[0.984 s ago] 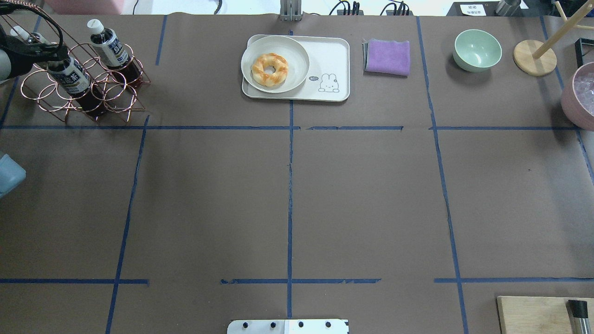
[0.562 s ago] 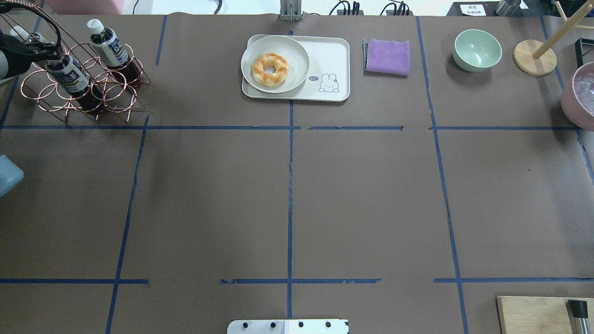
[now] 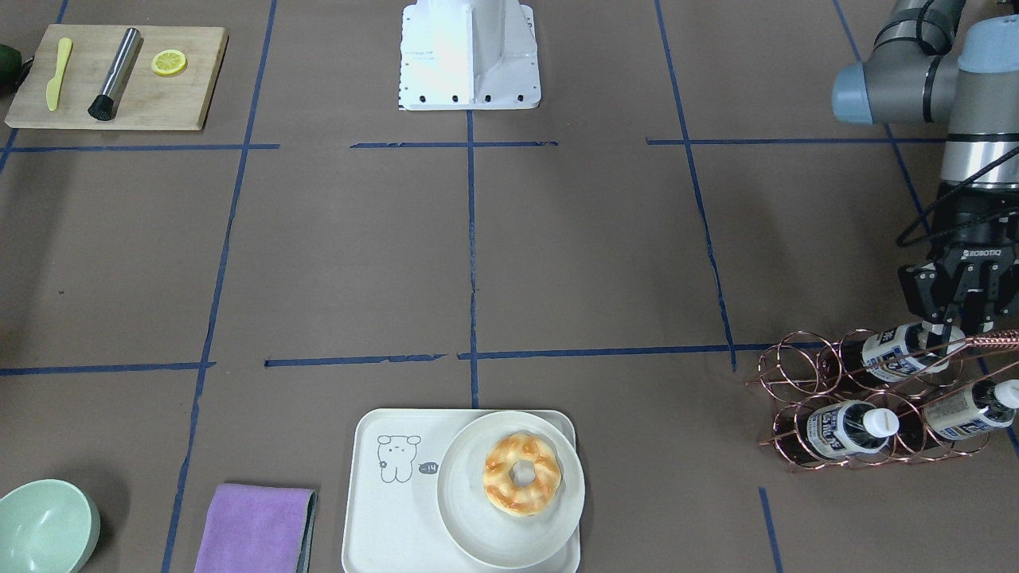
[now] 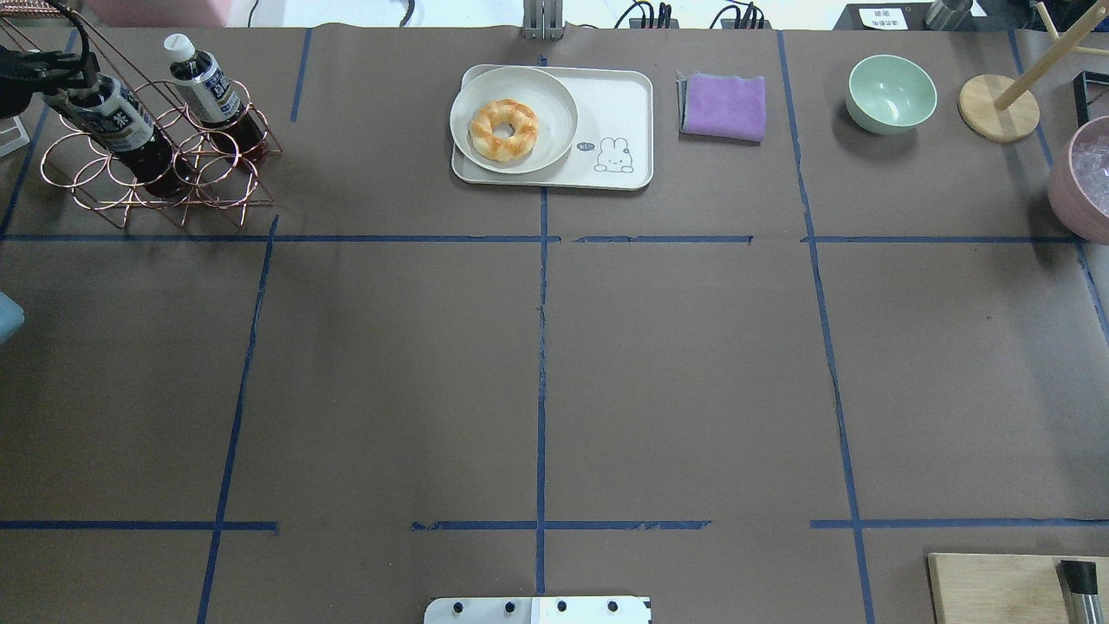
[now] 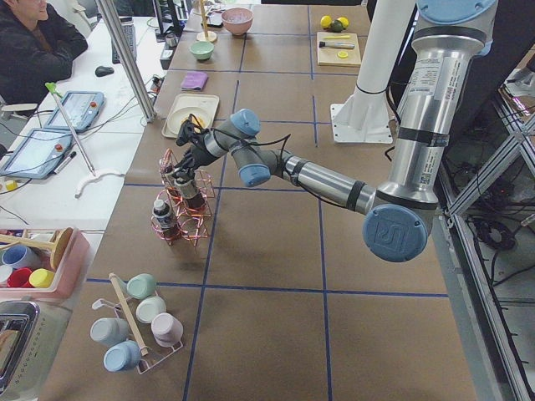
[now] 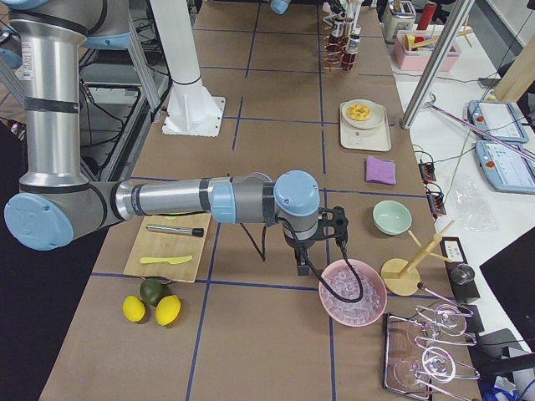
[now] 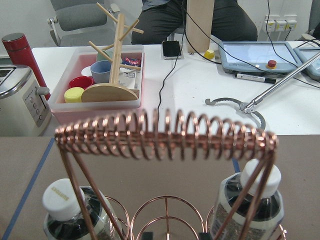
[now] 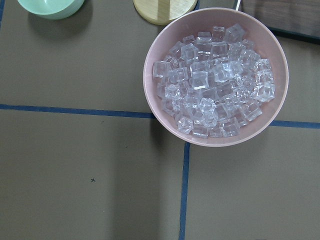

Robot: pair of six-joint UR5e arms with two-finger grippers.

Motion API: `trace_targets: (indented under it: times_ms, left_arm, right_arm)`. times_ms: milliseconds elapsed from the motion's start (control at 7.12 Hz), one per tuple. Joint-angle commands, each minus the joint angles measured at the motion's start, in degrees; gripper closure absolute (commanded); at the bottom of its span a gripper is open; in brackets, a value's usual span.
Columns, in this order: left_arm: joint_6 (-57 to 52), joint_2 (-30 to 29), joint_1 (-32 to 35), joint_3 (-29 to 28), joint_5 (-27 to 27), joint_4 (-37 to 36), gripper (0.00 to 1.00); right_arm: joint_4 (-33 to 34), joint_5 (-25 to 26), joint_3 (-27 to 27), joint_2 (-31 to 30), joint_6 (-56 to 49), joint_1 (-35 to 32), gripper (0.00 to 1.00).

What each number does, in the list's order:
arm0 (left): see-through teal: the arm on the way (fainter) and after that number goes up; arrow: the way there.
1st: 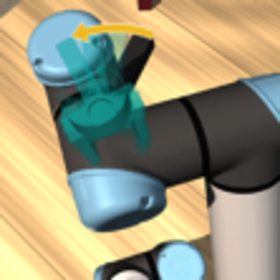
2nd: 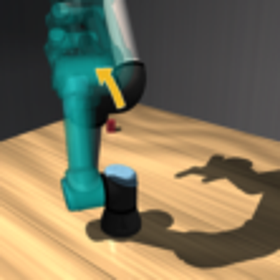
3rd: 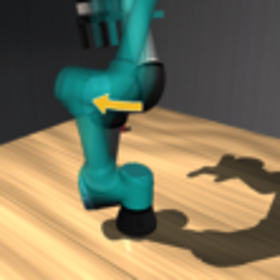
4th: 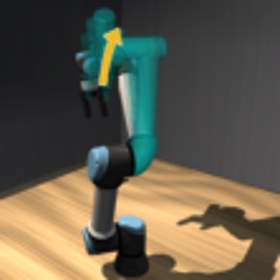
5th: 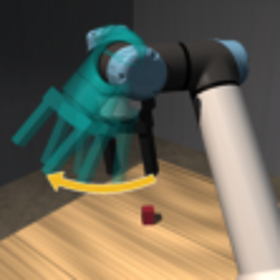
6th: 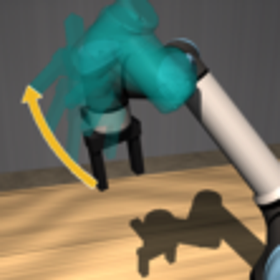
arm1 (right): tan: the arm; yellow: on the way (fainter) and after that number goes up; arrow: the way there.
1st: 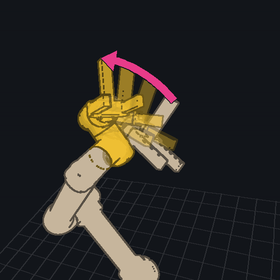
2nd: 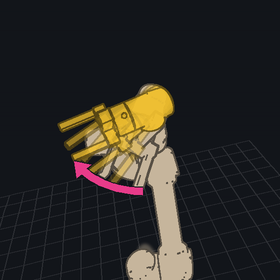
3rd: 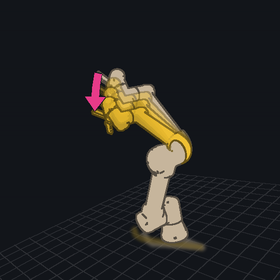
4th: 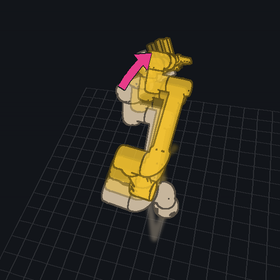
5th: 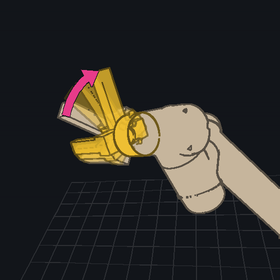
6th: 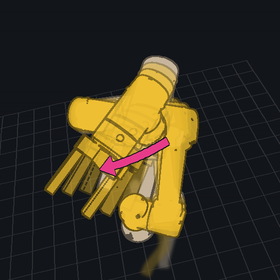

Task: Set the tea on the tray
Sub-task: 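Reach the left gripper down to a dark tea bottle in the copper rack, then grasp the tea bottle with the left gripper and lift it from the rack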

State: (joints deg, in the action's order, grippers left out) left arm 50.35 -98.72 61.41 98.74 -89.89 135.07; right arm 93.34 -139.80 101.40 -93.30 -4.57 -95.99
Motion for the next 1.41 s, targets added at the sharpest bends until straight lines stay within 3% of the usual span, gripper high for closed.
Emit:
trace_targets:
  times_ms: [0,281,843,984,1265]
  left_arm:
    - [-1.7,0.0,2.9,1.0,-0.1,-0.2,0.96]
    - [-3.6,1.0,4.5,6.7,-1.0,-5.5,0.96]
    - [-2.5,3.5,4.2,28.9,-1.0,-28.8,0.96]
    - [-0.3,2.8,1.0,33.1,-0.7,-35.5,0.96]
    - [8.9,-5.6,-15.5,34.0,9.9,-44.4,0.97]
  right_arm:
    - [0.0,0.0,0.1,0.0,0.0,-0.1,0.00]
    - [0.1,-0.1,0.6,-0.4,0.0,-0.1,0.00]
    - [0.1,-0.2,0.5,-0.8,-0.1,-0.1,0.00]
    - [0.1,-0.2,0.5,-0.8,-0.1,-0.1,0.00]
    - [0.0,-0.1,0.5,-0.7,-0.2,-0.1,0.00]
